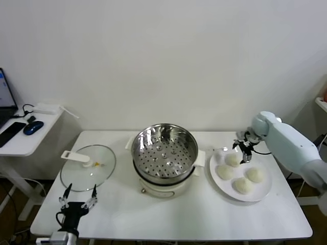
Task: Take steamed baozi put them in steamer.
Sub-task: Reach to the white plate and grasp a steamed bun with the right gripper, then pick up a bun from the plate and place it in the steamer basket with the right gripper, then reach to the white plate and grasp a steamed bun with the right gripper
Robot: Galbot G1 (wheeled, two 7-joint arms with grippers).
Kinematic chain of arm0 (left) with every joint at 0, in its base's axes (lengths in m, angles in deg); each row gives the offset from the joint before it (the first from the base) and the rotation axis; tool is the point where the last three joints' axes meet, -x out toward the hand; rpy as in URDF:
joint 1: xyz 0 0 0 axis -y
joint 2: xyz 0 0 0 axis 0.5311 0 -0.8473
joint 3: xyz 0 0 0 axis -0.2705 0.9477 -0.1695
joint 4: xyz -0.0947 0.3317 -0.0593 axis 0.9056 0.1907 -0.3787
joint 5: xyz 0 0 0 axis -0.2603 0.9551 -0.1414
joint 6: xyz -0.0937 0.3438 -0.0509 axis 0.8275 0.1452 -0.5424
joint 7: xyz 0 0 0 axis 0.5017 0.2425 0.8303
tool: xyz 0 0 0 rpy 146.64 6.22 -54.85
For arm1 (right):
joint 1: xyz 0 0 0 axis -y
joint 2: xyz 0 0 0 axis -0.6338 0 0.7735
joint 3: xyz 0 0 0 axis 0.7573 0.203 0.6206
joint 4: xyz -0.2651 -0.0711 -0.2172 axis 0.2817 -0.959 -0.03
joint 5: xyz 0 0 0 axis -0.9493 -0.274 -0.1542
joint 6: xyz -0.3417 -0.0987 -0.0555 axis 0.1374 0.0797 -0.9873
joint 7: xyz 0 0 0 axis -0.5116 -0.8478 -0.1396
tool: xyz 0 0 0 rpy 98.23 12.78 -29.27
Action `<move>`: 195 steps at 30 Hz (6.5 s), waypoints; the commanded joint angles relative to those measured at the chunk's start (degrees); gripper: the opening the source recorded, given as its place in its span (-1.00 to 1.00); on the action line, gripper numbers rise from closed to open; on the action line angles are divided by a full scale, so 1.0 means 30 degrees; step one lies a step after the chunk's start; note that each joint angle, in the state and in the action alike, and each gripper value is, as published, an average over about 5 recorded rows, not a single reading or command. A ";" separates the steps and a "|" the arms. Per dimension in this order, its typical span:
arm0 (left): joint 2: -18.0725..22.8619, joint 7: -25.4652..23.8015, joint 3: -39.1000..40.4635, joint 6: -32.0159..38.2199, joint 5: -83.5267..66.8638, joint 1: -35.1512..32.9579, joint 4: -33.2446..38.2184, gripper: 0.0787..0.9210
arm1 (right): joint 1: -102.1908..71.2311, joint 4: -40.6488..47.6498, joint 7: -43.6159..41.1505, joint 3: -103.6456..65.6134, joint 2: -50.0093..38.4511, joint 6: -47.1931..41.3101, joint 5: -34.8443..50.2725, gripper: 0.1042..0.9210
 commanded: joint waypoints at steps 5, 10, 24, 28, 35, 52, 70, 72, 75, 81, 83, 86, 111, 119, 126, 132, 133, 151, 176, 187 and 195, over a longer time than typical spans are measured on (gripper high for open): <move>-0.0020 -0.0074 -0.0148 0.0125 -0.0035 -0.0039 -0.0095 0.77 | -0.0595 0.1309 0.0068 -0.1560 0.0772 0.0325 -0.1741 0.76; -0.0068 0.0002 -0.0274 0.0193 -0.0113 -0.0078 -0.0238 0.77 | -0.0767 0.1600 0.0114 -0.1945 0.0948 0.0355 -0.1930 0.76; 0.0063 0.0136 -0.0225 0.0159 -0.0033 -0.0031 -0.0268 0.77 | -0.0897 0.2190 0.0209 -0.2729 0.1430 0.0478 -0.2289 0.70; 0.0068 0.0204 -0.0222 0.0172 -0.0032 -0.0061 -0.0311 0.77 | -0.0934 0.2193 0.0226 -0.2775 0.1426 0.0493 -0.2280 0.52; 0.0095 0.0310 -0.0227 0.0168 -0.0021 -0.0059 -0.0331 0.77 | -0.0984 0.2138 0.0251 -0.2869 0.1413 0.0499 -0.2242 0.35; 0.0211 0.0358 -0.0294 0.0234 0.0042 -0.0130 -0.0305 0.77 | 0.1566 -0.6024 -0.0125 0.1629 -0.2472 0.0432 0.1571 0.32; 0.0329 0.0253 -0.0080 0.0144 0.0708 -0.0073 -0.0028 0.77 | 1.1825 -1.6340 -0.0174 0.8468 -0.4073 0.2355 0.3581 0.32; 0.0346 0.0227 -0.0063 0.0136 0.0948 -0.0078 0.0052 0.77 | 1.2131 -1.6587 -0.0137 0.8588 -0.3217 0.2392 0.3400 0.32; 0.0287 0.0186 -0.0064 0.0162 0.1158 -0.0156 0.0191 0.77 | 1.2126 -1.6659 -0.0093 0.8609 -0.1721 0.2556 0.2740 0.32; 0.0084 0.0140 -0.0148 0.0057 0.1246 -0.0197 0.0404 0.77 | 1.0579 -1.5623 0.0045 0.8581 0.1396 0.3196 0.1089 0.33; 0.0070 0.0133 -0.0124 -0.0024 0.1301 -0.0155 0.0462 0.77 | 0.9912 -1.5010 0.0138 0.8554 0.2259 0.3532 0.0404 0.34; 0.0096 0.0119 -0.0032 -0.0118 0.1482 -0.0089 0.0516 0.77 | 0.8916 -1.3918 0.0264 0.8443 0.3546 0.4012 -0.0684 0.34; -0.0142 0.0159 -0.0222 -0.0001 0.1370 -0.0139 0.0158 0.77 | 0.4208 -0.7651 0.1113 0.5922 0.7771 0.7563 -0.7880 0.39; -0.0160 0.0192 -0.0238 0.0000 0.1361 -0.0156 0.0092 0.77 | 0.3956 -0.7524 0.1136 0.5703 0.7891 0.7670 -0.8188 0.43; -0.0162 0.0219 -0.0244 -0.0009 0.1368 -0.0146 0.0083 0.77 | 0.3914 -0.7549 0.1119 0.5621 0.7795 0.7677 -0.8239 0.45; -0.0145 0.0230 -0.0239 0.0001 0.1378 -0.0180 0.0070 0.77 | 0.3800 -0.7437 0.1155 0.5469 0.7778 0.7742 -0.8483 0.46; -0.0141 0.0230 -0.0239 0.0003 0.1380 -0.0184 0.0069 0.77 | 0.3772 -0.7414 0.1162 0.5434 0.7782 0.7761 -0.8544 0.46; -0.0037 0.0326 -0.0262 -0.0028 0.1376 -0.0308 0.0365 0.77 | 0.7132 -1.0445 -0.0058 0.6590 0.5343 0.6642 -0.2369 0.76; 0.0187 0.0292 0.0261 -0.0173 0.1167 -0.0269 0.0942 0.77 | 1.0589 -1.4609 0.2217 1.4772 -0.9457 -0.7523 1.6100 0.76; 0.0192 0.0283 0.0163 -0.0141 0.1145 -0.0732 0.1328 0.77 | 0.4324 -1.2895 0.3155 1.0389 -0.8227 -0.8493 1.3638 0.76; 0.0262 0.0323 0.0020 -0.0092 0.1026 -0.0871 0.1399 0.77 | 0.3132 -0.9724 0.3012 0.9762 -0.5666 -0.8109 1.1397 0.76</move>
